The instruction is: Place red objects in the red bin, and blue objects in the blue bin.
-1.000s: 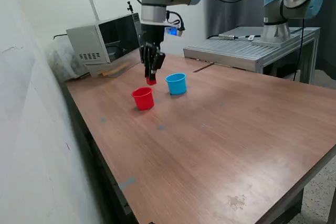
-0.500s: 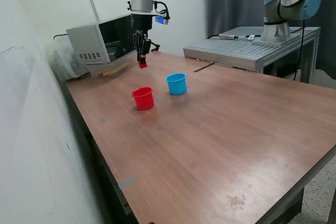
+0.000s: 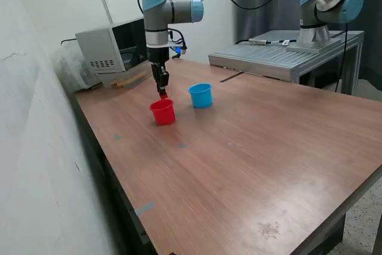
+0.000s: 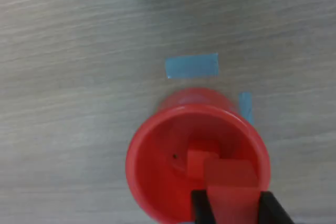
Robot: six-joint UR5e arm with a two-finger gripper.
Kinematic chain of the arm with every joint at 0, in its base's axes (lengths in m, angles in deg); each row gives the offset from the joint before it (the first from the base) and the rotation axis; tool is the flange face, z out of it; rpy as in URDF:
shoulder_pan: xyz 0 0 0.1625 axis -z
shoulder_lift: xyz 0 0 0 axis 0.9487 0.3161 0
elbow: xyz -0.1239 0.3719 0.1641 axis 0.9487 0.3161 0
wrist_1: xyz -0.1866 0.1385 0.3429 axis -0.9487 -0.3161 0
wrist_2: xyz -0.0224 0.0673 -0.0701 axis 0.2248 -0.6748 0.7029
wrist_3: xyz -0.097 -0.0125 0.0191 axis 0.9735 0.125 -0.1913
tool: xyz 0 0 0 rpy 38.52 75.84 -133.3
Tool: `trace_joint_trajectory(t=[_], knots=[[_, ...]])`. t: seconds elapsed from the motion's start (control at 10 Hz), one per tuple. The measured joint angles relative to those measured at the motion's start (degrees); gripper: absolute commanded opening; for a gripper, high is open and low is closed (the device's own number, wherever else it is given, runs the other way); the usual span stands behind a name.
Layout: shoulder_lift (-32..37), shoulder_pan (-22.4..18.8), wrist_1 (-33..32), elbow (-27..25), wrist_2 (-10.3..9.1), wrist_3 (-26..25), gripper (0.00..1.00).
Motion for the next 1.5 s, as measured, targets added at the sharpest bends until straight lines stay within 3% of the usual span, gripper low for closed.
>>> trace_joint_trajectory(t=[0.1,0.2,0.9,1.2,1.5], knots=[[-0.98,0.05,-0.49,0.36,0.0,-0.01,0.0],[-1.58,0.05,-1.08,0.62,0.0,-0.04,1.0],[-1.0,0.12,-1.72,0.46,0.9,0.05,1.0],[8.85,-0.46,4.2,-3.3,1.68,0.09,1.0],[24.77,-2.89,17.94,-6.7,1.84,0.06,1.0]])
